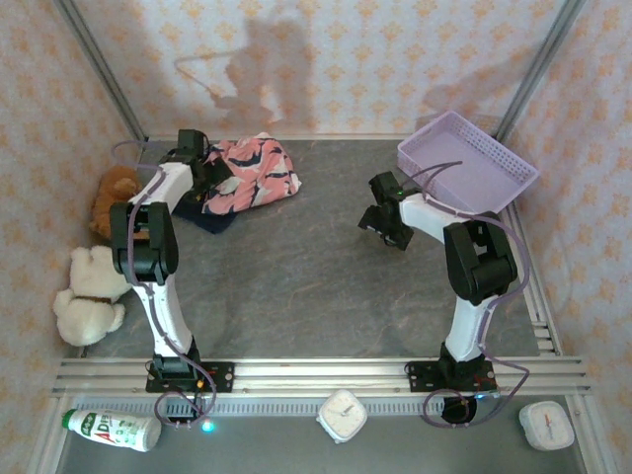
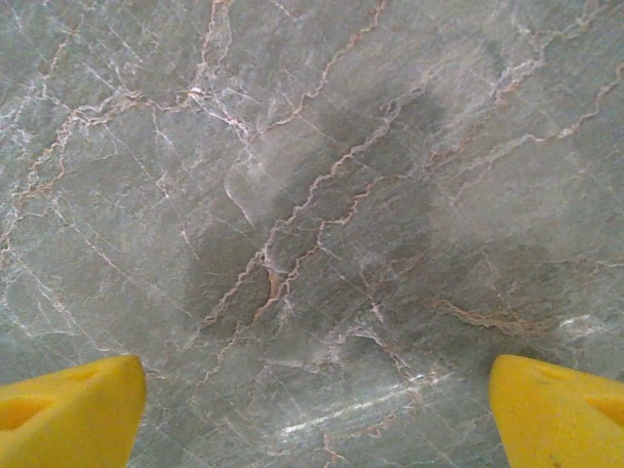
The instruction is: Fold and stack the mixed laundry pile
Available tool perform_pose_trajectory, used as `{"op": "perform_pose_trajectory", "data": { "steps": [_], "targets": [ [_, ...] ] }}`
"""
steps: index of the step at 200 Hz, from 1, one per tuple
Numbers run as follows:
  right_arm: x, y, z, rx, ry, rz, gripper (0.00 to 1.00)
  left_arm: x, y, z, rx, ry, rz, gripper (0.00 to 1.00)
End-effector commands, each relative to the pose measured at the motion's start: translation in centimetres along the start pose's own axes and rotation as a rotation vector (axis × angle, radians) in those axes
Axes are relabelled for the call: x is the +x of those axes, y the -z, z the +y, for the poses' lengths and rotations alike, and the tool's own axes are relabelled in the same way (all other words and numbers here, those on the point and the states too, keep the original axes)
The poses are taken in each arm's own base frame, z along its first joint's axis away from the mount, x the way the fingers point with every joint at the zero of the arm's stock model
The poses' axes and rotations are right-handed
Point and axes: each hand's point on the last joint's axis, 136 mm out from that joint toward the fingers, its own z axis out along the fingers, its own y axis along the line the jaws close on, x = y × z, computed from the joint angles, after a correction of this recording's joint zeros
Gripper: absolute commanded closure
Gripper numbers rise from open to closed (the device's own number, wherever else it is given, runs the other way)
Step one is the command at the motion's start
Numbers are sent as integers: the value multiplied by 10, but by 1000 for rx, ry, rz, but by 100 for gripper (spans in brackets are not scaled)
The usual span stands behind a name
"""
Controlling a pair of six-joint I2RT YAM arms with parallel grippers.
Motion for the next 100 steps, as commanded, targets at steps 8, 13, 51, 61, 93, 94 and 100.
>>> {"op": "perform_pose_trajectory", "data": {
  "steps": [8,13,51,61,93,94,100],
  "targets": [
    [-9,11,8,-15,17,-24,9,-26,52,-5,53,-2,-112,0],
    [-9,11,8,-17,17,-24,9,-26,54,-5,59,-3,-119,0],
    [-12,16,11,-20,28,-27,9,-23,32,-14,109,-6,-102,0],
    [-13,17,11,-16,29,-28,9,-19,14,-13,92,-13,-68,0],
    [-14,20,8,0,32,-36,9,-13,-13,-18,81,-65,-28,0],
    [-14,20,8,0,32,-36,9,-13,-14,-18,83,-65,-26,0],
    [-14,21,7,2,33,-37,9,-12,-17,-23,95,-71,-19,1]
  ]
}}
